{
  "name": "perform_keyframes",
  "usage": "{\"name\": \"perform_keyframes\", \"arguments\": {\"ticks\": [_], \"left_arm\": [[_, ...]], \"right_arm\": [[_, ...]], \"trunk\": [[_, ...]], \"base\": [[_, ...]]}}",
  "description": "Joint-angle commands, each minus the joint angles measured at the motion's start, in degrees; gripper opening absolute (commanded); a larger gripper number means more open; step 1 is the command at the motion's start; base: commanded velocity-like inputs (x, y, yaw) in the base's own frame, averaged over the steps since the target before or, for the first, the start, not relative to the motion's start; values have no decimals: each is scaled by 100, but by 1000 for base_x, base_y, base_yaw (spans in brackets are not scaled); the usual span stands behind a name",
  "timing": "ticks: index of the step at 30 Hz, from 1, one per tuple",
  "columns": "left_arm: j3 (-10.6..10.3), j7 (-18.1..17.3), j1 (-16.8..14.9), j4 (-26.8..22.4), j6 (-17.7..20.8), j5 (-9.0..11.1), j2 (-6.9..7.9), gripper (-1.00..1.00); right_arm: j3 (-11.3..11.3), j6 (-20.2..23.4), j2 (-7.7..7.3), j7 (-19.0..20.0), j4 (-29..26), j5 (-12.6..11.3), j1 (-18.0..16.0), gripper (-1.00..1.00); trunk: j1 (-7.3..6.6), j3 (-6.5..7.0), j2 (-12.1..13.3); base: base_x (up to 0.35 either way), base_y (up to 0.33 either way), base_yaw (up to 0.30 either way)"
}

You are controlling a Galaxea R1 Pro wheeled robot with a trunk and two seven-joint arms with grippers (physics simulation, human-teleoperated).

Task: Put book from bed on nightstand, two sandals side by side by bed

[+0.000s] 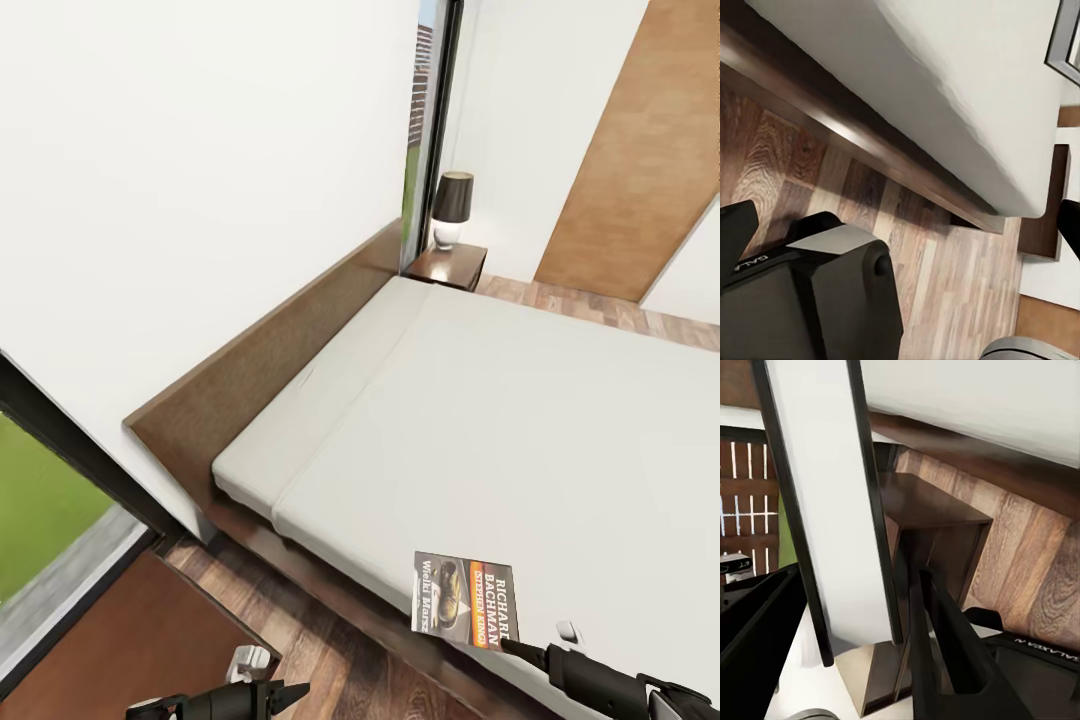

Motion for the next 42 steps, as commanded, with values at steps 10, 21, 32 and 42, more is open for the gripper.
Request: {"name": "perform_keyframes", "arguments": {"ticks": [10,21,32,42], "left_arm": [[6,-20,-2,0,60,23,-8,100],[6,-20,-2,0,60,23,-8,100],[6,-13,-2,0,60,23,-8,100],[7,-12,-2,0,60,23,-7,100]], "right_arm": [[42,58,-4,10,-2,-59,-3,-100],[42,58,-4,16,-2,-64,-3,-100],[42,58,-4,8,-2,-65,-3,-100],[42,58,-4,-9,5,-65,-3,-100]], "trunk": [[1,87,-4],[1,157,-4],[1,205,-4],[1,297,-4]], "base": [[0,0,0],[0,0,0],[0,0,0],[0,0,0]]}}
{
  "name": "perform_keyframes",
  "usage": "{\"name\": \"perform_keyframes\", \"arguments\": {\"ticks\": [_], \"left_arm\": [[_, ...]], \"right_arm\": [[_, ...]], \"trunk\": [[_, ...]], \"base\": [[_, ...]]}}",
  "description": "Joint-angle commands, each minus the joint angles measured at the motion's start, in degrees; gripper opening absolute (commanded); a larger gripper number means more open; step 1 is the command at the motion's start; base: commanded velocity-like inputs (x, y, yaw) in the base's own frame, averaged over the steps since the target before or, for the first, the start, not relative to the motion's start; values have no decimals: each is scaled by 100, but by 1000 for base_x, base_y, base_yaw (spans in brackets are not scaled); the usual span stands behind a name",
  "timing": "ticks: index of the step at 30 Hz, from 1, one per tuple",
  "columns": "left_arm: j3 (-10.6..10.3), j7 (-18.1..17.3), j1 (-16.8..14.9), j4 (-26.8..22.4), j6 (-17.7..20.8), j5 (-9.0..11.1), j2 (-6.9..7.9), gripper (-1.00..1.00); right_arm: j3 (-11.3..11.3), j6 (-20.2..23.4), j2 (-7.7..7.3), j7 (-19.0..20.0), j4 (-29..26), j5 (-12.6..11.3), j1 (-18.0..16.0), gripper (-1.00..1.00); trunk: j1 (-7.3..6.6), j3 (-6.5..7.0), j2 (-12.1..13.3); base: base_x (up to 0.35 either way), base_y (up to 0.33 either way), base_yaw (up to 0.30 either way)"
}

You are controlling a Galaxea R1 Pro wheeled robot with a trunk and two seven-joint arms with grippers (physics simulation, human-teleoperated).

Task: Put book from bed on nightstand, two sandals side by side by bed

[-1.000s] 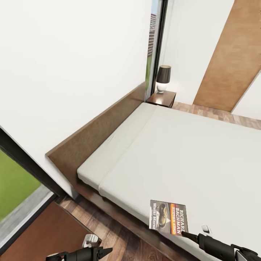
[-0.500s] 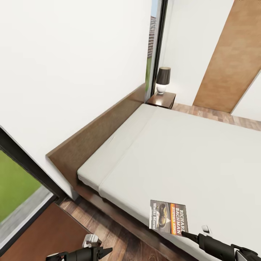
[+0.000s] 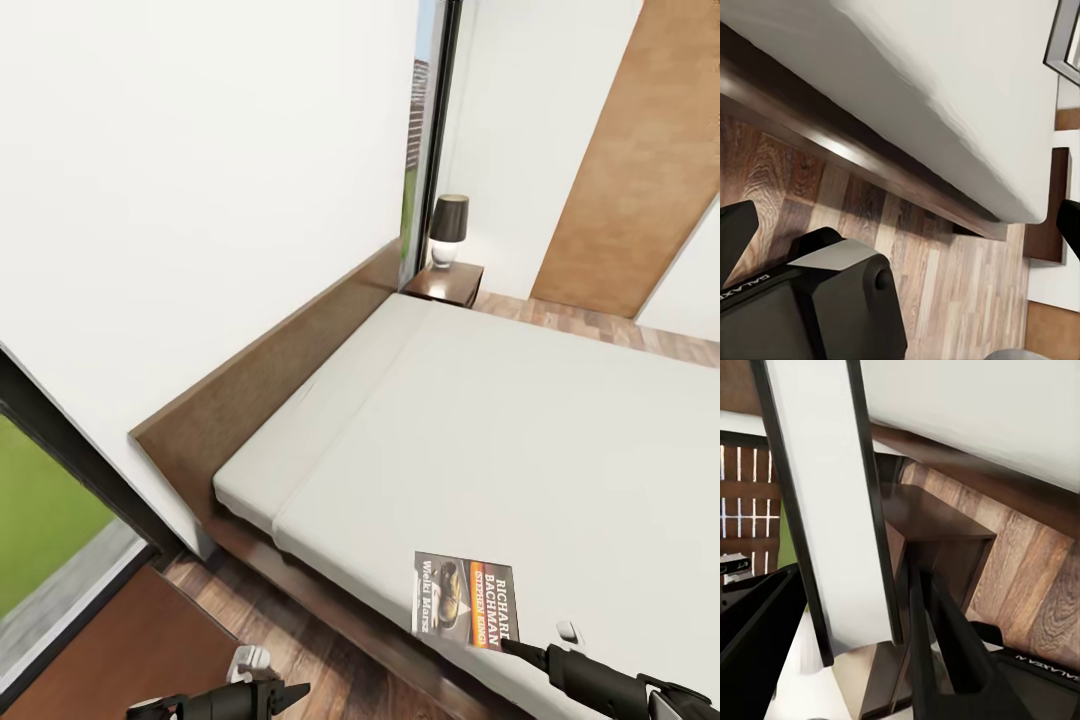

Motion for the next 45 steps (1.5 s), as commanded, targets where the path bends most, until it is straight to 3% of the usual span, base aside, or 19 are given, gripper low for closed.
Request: {"name": "perform_keyframes", "arguments": {"ticks": [1,45], "left_arm": [[12,-22,-2,0,60,24,-1,100],[10,-15,-2,0,60,24,-1,100]], "right_arm": [[43,60,-4,10,-1,-59,-3,-100],[43,60,-4,12,0,-54,-3,-100]], "trunk": [[1,4,-4],[1,412,-4]], "base": [[0,0,0],[0,0,0]]}}
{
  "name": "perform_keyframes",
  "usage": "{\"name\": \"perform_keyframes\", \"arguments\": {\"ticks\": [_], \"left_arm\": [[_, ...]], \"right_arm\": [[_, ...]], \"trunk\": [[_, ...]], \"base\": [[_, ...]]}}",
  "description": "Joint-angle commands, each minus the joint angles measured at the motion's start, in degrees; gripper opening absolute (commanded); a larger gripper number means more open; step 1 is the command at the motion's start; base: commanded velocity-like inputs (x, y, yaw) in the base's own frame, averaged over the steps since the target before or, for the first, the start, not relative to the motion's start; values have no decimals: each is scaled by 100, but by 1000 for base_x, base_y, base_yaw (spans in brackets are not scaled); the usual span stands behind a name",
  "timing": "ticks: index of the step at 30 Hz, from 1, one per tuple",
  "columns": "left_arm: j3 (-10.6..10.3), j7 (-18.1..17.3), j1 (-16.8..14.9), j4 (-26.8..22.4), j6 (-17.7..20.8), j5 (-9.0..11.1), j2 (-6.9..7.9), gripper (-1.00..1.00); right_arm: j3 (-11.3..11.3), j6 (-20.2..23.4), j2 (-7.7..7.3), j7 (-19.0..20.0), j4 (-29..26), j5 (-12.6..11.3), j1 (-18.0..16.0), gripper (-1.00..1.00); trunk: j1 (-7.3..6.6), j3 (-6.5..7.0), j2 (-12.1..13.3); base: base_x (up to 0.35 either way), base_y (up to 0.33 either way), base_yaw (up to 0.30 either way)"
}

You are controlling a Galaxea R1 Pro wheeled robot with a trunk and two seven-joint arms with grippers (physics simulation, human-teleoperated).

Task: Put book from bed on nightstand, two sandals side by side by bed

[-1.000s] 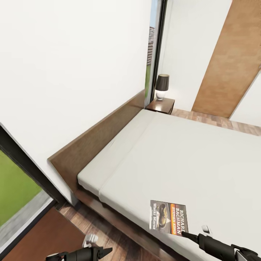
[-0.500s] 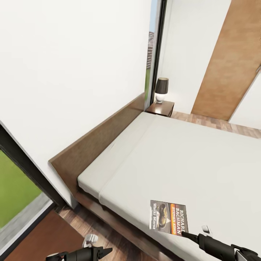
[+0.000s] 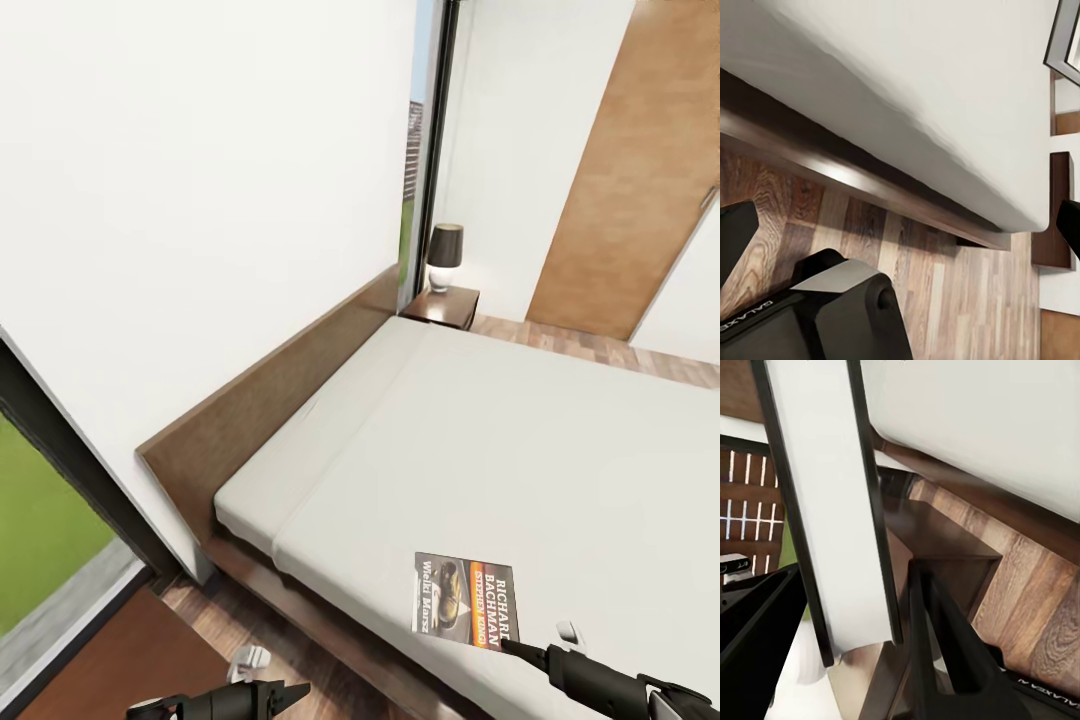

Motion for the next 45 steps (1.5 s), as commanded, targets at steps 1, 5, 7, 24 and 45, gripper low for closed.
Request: {"name": "perform_keyframes", "arguments": {"ticks": [1,5,7,24,45], "left_arm": [[11,-25,-3,0,60,24,-1,100],[13,-28,-3,0,60,24,-1,100],[13,-28,-3,0,60,24,-1,100],[13,-28,-2,0,60,24,-1,100],[7,-29,-3,0,60,24,-1,100]], "right_arm": [[42,58,-4,11,-2,-61,-4,-100],[42,59,-4,11,-2,-64,-4,-100],[42,57,-4,12,-2,-63,-4,-100],[42,59,-4,20,-2,-63,-4,-100],[42,57,-4,-10,-2,-58,-4,-100]], "trunk": [[1,4,-4],[1,41,-4],[1,59,-4],[1,217,-4],[1,411,-4]], "base": [[0,0,0],[0,0,0],[0,0,0],[0,0,0],[0,0,0]]}}
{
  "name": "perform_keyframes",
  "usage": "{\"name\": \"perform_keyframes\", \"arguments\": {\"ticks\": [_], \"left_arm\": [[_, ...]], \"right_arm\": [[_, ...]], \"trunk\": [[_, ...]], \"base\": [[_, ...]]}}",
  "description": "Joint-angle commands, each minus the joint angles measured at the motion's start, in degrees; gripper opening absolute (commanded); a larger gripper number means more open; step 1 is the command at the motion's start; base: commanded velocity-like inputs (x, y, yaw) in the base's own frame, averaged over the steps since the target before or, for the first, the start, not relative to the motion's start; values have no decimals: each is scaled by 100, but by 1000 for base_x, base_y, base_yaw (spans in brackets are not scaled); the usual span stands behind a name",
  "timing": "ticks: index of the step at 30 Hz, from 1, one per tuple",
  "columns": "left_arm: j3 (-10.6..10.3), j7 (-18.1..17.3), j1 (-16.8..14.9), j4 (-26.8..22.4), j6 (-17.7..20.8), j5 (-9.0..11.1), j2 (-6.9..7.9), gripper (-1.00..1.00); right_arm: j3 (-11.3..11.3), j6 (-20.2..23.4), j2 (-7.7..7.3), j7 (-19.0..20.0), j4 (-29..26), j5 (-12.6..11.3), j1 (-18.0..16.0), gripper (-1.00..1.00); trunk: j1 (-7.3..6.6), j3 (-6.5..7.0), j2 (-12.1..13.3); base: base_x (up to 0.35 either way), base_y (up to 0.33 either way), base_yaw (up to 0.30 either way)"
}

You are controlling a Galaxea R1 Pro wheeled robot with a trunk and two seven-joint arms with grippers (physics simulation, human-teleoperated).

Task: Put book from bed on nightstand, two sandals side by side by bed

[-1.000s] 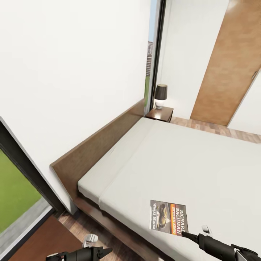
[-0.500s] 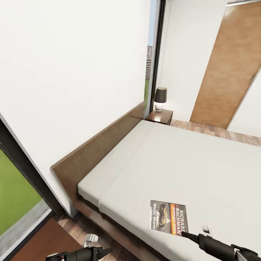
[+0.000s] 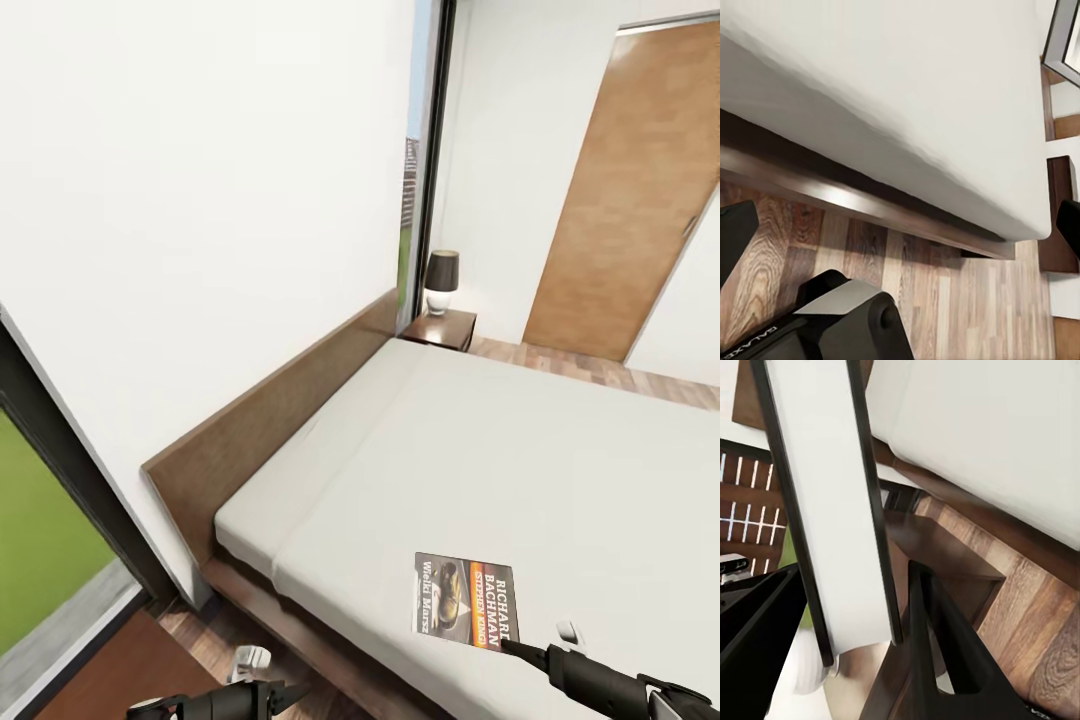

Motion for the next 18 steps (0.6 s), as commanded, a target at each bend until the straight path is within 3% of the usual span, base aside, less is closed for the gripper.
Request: {"name": "perform_keyframes", "arguments": {"ticks": [1,18], "left_arm": [[11,-22,-3,0,60,24,-1,100],[9,-22,-3,0,60,24,-7,100]], "right_arm": [[41,60,-4,11,-2,-60,-4,-100],[41,60,-4,9,-2,-60,-4,-100]], "trunk": [[1,3,-5],[1,160,-5]], "base": [[0,0,0],[0,0,0]]}}
